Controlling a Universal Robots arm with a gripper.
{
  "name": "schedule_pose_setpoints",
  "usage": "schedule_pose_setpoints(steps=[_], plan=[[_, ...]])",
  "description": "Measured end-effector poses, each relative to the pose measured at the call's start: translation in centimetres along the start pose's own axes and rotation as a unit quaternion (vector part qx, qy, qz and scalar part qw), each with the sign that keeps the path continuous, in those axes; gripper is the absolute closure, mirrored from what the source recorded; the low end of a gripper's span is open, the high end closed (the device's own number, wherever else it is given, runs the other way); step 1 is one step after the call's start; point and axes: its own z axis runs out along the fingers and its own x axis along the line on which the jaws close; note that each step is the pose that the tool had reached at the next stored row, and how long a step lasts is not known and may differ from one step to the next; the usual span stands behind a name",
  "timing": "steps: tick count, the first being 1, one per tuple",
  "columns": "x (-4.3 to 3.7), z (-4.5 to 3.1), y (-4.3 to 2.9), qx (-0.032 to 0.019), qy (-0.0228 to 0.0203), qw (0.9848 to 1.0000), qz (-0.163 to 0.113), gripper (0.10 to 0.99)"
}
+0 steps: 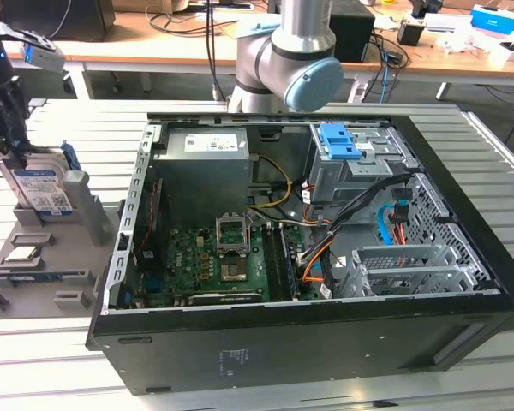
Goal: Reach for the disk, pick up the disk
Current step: 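Pick up the disk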
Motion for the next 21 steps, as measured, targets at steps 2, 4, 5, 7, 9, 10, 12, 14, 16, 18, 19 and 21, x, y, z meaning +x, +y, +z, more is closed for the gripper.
schedule_pose_setpoints(steps=[2,4,5,7,9,10,12,14,16,18,19,21], plan=[[-0.03,0.29,0.03,0.0000,0.0001,1.0000,-0.003,0.663],[-0.06,0.60,0.11,0.0000,0.0002,1.0000,-0.007,0.663],[-0.07,0.79,0.14,0.0000,0.0003,1.0000,-0.009,0.663],[-0.09,1.27,0.15,0.0001,0.0004,0.9999,-0.011,0.663],[-0.09,1.53,0.14,0.0001,0.0005,0.9999,-0.013,0.663],[-0.10,1.78,0.13,0.0000,0.0005,0.9999,-0.014,0.663],[-0.10,1.99,0.13,0.0000,0.0005,0.9999,-0.015,0.663],[-0.09,2.01,0.13,-0.0001,0.0006,0.9999,-0.015,0.663],[-0.09,2.02,0.12,0.0000,0.0006,0.9999,-0.016,0.663],[-0.10,2.03,0.12,0.0001,0.0006,0.9999,-0.016,0.714],[-0.10,2.02,0.12,0.0000,0.0006,0.9999,-0.016,0.714],[-0.10,2.03,0.12,0.0001,0.0006,0.9999,-0.016,0.714]])
